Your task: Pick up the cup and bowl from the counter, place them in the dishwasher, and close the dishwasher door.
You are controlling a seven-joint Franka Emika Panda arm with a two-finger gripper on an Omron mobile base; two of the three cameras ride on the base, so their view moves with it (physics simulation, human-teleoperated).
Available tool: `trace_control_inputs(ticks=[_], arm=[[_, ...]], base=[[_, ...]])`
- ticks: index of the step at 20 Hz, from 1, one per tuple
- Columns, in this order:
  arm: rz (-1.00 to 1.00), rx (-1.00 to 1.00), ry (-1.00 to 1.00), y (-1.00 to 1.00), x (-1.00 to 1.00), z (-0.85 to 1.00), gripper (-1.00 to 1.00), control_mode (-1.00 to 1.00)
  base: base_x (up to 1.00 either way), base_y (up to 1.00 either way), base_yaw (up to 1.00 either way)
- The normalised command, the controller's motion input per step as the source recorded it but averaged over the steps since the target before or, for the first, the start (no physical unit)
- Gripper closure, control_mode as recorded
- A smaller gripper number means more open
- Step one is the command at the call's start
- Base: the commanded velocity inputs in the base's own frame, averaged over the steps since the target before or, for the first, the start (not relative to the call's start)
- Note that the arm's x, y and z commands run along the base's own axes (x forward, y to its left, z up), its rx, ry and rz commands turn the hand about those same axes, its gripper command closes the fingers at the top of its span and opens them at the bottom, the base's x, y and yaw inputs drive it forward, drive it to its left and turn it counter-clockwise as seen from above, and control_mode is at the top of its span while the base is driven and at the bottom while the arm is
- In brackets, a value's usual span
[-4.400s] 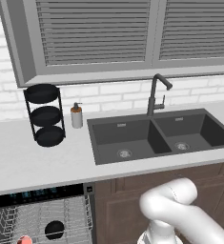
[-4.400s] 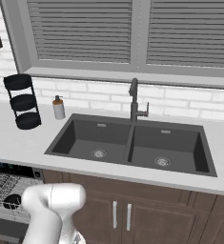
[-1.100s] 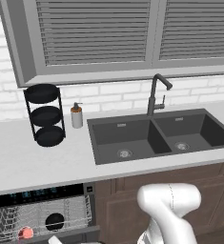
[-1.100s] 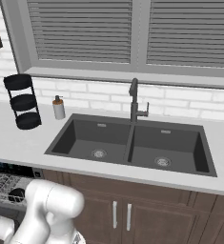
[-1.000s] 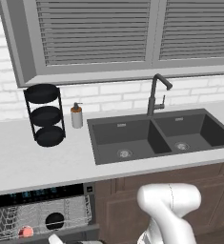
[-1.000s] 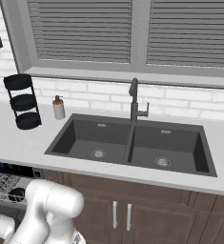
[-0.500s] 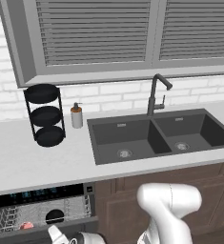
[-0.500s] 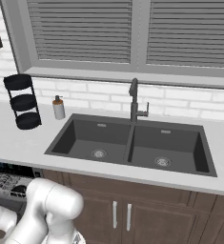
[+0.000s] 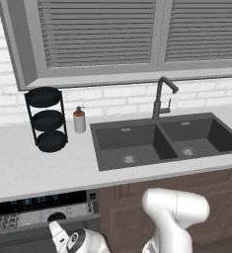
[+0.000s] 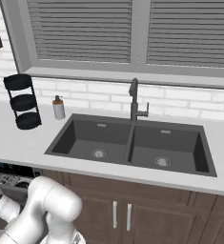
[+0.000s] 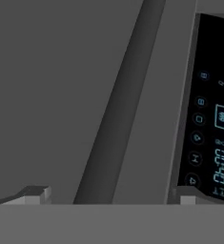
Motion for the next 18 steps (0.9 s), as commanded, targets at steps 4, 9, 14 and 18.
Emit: trace_control_inputs(ticks=[4,9,14,18], arm=[[0.0,0.0,0.0,-0.33,0.72,0.0,-1.0,-1.0],[0.0,0.0,-0.02,-0.39,0.74,0.07,-1.0,-1.0],[0.0,0.0,-0.08,-0.41,0.73,0.13,-1.0,-1.0],[0.0,0.0,-0.08,-0.33,0.84,0.04,-1.0,-1.0]], base=[[0.0,0.0,0.0],[0.0,0.0,0.0],[0.0,0.0,0.0],[0.0,0.0,0.0]])
